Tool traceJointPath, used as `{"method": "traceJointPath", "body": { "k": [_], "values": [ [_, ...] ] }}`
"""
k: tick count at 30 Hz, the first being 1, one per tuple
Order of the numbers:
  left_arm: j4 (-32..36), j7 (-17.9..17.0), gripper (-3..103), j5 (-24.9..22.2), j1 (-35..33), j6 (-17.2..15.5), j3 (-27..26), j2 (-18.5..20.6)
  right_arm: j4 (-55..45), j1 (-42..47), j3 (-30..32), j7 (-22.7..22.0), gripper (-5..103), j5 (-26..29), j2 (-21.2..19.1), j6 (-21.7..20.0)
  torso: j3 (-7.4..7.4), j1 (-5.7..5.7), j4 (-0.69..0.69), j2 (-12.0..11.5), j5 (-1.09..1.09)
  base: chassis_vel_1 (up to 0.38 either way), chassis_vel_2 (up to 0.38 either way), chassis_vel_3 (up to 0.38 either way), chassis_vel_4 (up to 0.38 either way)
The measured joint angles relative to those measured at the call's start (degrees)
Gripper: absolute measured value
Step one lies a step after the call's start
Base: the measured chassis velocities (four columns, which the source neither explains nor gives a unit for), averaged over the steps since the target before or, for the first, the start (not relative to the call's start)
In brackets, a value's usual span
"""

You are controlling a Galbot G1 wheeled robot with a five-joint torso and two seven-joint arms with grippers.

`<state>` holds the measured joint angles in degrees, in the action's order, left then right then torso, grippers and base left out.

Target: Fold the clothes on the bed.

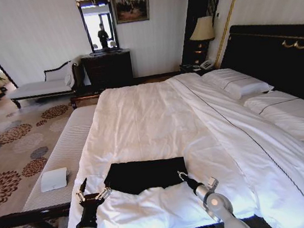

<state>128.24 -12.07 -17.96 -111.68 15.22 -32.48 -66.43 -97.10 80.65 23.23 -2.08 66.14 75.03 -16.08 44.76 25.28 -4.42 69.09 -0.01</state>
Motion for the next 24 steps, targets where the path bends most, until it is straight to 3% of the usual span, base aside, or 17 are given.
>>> {"method": "traceJointPath", "body": {
  "k": [2, 13, 19, 24],
  "values": [
    [0.0, 0.0, 100, 0.0, 0.0, 0.0, 0.0, 0.0, -0.1, -0.1, -0.2, -0.1, 4, -0.4, 0.3, 0.1, 0.0, 0.0, 0.0, 0.0, 0.0, 0.0, 0.0, 0.0, 0.0],
    [0.0, 0.0, 100, 0.0, 0.0, 0.0, 0.0, 0.0, -0.7, 0.0, 0.3, -0.3, 4, -1.0, 0.7, 0.3, 0.0, 0.0, 0.0, 0.0, 0.01, 0.0, 0.0, 0.0, 0.0],
    [0.0, 0.0, 100, 0.0, 0.0, 0.0, 0.0, 0.0, -2.8, 0.7, 2.1, -0.1, 4, -8.5, 0.2, 2.5, 0.0, 0.0, 0.02, 0.0, 0.02, 0.0, 0.0, 0.0, 0.0],
    [0.0, 0.0, 100, 0.0, 0.0, 0.0, 0.0, 0.0, -3.6, 1.5, 5.6, -0.5, 4, -9.8, -1.9, 3.3, 0.0, 0.0, 0.0, 0.0, 0.03, 0.0, 0.0, 0.0, 0.0]
  ]
}}
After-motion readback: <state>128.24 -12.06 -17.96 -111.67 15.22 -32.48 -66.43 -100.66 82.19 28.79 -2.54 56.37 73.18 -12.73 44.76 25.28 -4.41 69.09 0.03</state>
